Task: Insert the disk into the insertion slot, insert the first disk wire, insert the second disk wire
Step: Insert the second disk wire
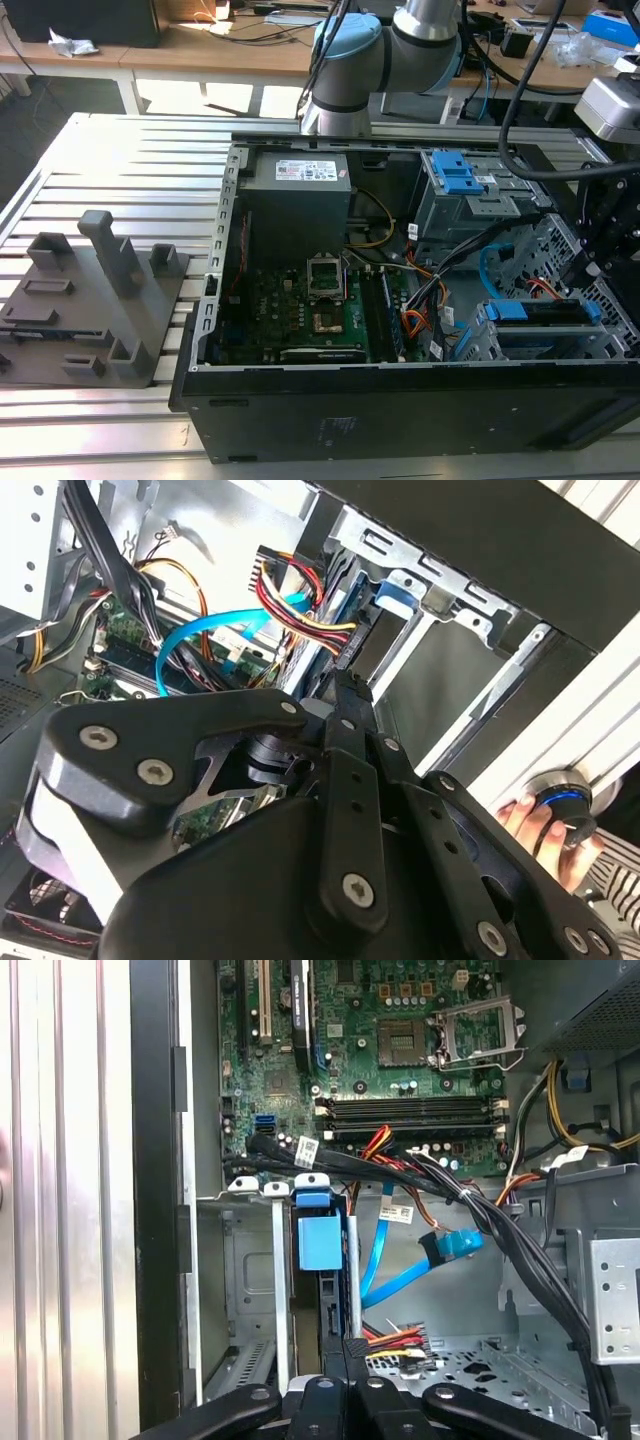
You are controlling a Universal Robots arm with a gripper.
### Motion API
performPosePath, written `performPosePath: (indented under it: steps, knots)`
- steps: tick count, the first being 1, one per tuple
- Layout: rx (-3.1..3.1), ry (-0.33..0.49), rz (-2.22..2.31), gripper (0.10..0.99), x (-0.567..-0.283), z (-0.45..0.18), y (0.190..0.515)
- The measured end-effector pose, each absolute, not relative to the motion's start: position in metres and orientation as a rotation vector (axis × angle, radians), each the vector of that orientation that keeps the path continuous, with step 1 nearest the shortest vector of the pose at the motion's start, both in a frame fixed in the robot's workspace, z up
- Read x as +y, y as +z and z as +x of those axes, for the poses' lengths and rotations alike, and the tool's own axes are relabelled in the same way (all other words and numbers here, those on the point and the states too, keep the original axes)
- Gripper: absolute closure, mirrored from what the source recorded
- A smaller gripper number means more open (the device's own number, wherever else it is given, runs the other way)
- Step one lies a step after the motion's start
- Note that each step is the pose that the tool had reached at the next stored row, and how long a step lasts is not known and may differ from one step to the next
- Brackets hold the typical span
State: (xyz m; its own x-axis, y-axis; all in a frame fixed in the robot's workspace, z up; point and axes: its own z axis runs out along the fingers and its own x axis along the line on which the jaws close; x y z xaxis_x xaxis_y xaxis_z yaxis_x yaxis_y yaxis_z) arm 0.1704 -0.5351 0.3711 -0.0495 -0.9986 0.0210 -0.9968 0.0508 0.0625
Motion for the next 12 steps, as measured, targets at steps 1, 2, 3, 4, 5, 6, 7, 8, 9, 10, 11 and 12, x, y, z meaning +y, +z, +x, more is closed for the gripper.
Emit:
performPosePath:
  steps: [1, 2, 3, 4, 5, 6, 7, 8, 9, 10, 11, 12]
  knots:
    - [-2.234, -0.048, 2.125, 0.980, -0.535, 0.169, 0.371]
    - [-2.234, -0.048, 2.125, 0.980, -0.535, 0.168, 0.371]
    - [-2.234, -0.048, 2.125, 0.980, -0.535, 0.167, 0.371]
    - [-2.234, -0.048, 2.125, 0.980, -0.535, 0.165, 0.371]
    - [-2.234, -0.048, 2.124, 0.980, -0.535, 0.164, 0.371]
    - [-2.234, -0.048, 2.124, 0.980, -0.535, 0.163, 0.371]
    - [-2.234, -0.048, 2.124, 0.980, -0.535, 0.162, 0.371]
    - [-2.234, -0.048, 2.124, 0.980, -0.535, 0.161, 0.371]
    - [-2.234, -0.048, 2.125, 0.980, -0.535, 0.159, 0.371]
    - [-2.234, -0.048, 2.125, 0.980, -0.535, 0.156, 0.371]
    - [-2.234, -0.048, 2.125, 0.980, -0.535, 0.153, 0.371]
    - [-2.234, -0.048, 2.124, 0.980, -0.535, 0.145, 0.371]
